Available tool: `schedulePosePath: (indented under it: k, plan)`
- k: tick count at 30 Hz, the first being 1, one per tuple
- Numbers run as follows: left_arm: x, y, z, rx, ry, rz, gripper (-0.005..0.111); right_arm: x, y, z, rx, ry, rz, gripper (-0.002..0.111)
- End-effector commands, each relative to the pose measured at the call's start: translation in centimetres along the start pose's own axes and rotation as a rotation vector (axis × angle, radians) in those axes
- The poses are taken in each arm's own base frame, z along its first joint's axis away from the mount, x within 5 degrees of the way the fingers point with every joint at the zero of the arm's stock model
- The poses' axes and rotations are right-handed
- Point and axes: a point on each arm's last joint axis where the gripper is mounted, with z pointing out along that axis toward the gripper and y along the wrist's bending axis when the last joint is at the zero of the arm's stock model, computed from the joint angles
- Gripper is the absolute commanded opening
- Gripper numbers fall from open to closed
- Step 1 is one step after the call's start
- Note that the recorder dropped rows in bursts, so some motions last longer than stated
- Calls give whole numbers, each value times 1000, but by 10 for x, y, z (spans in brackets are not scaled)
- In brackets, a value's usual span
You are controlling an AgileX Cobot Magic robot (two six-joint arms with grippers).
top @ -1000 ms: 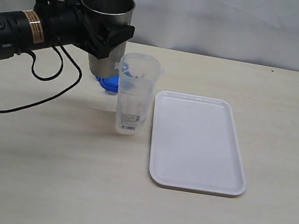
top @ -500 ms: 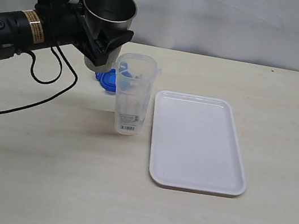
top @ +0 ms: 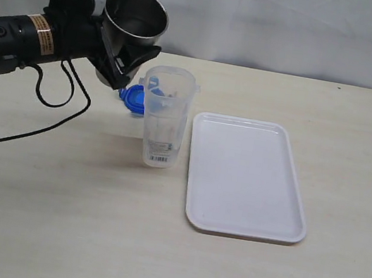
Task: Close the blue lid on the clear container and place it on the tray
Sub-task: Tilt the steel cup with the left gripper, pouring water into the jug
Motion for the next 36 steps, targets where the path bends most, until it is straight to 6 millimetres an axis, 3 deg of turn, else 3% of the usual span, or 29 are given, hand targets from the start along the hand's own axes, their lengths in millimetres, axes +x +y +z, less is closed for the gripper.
schedulePosePath:
  k: [1, 36]
  plan:
    - [-18, 5, -1, -19, -100, 52, 0, 0, 0, 0, -1, -12, -10, 5]
    - [-18, 5, -1, -33, -97, 345, 0, 0, 0, 0, -1, -12, -10, 5]
